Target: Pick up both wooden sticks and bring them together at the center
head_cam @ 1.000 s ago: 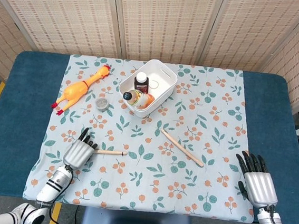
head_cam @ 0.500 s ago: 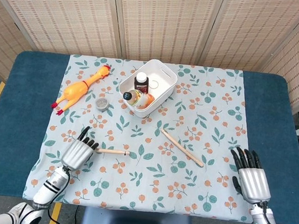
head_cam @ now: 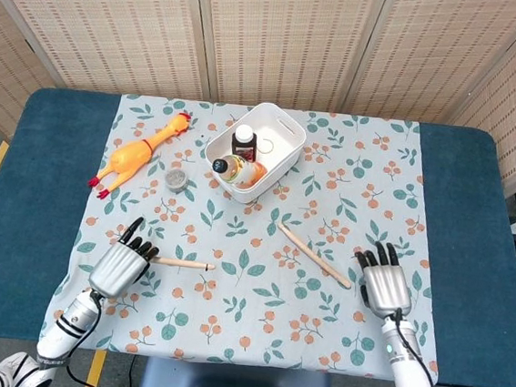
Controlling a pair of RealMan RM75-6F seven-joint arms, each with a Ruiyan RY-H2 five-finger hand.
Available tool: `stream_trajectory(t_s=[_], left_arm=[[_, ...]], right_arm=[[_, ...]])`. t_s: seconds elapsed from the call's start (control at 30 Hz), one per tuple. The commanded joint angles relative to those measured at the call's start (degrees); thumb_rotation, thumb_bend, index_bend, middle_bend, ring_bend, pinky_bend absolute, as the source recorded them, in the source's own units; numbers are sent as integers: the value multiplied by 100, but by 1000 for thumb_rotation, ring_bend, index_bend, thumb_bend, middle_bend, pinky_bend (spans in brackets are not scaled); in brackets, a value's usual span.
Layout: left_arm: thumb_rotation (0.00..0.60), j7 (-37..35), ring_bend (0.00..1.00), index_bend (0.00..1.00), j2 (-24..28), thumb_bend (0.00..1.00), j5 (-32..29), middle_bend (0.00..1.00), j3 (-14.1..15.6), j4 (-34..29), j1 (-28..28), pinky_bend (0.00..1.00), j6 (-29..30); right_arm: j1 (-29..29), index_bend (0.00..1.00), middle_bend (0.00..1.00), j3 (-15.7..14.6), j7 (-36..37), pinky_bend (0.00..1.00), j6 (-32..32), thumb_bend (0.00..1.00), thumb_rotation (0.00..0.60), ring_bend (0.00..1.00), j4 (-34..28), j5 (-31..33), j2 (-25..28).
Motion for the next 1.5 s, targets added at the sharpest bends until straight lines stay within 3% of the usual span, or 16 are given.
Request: stream_trajectory(t_s=[0.03,0.8,1.1,1.5], left_arm=[[600,-10,488,805,51,507,7,906,-3,-30,19,130,29],[600,-273,490,809,155,508,53,909,14,33,132,130,136],[600,-253,497,814,202,508,83,912,12,44,147,130,169],[600,-247,497,814,186,507,91,912,2,51,152,130,154]], right_arm=[[298,204,205,93,-450,0,-111,356,600,0,55,404,-313],[1012,245,250,-112,-1588,0,305,356,600,32,712,1330,-1233],[1115,431,377,-217,-1776,0,493,357,600,182,786,1465,-1327],[1198,525,449,-321,-1931,0,696,357,600,271,801,1494,-1294]])
